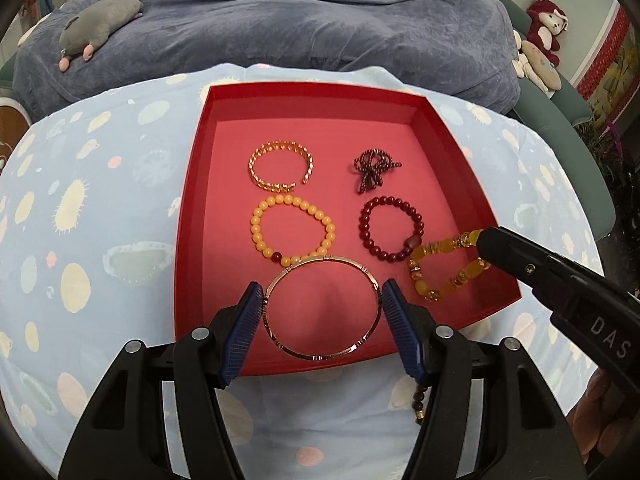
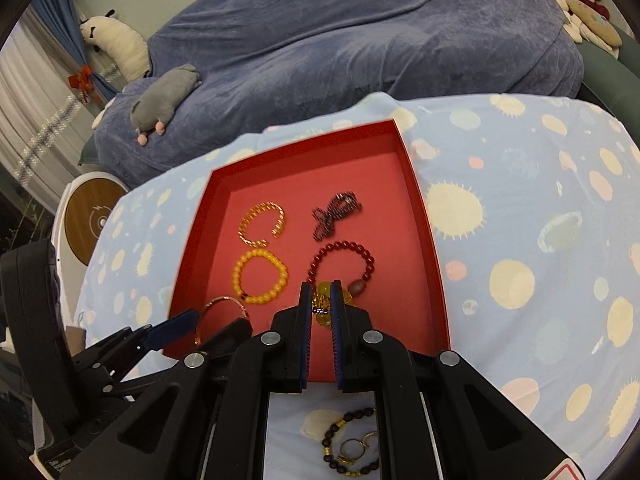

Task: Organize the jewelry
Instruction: 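Place the bangle in the box with the left tool while the right places the yellow-green bead bracelet, then withdraw the left tool while the right tool moves toward the black bead bracelet with rings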

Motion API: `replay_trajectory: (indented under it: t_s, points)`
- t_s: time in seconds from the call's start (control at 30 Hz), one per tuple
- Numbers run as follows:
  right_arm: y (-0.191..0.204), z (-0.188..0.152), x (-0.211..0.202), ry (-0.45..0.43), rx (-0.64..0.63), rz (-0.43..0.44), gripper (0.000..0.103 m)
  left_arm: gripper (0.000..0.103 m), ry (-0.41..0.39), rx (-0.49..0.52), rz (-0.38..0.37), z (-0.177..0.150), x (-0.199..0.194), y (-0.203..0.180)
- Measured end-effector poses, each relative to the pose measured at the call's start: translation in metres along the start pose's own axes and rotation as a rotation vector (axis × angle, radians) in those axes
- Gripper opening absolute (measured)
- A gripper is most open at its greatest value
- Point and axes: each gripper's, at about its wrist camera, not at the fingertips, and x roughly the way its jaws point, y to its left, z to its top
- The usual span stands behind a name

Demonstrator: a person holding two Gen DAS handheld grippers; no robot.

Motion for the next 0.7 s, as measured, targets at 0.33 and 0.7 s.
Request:
replay_trajectory:
  t_s: [0.33,0.7]
  points:
    - [-0.01,-0.016,0.015,0.022,-0.01,-0.069,0.01,0.059,0.009,-0.023,0.039,-0.01,0.017,0.009]
    - [-0.007,-0.021,-0.004,-0.019,0.005,-0.065,0.027,0.075,-0.04,-0.072,0.05,-0.016,0.001,0.015]
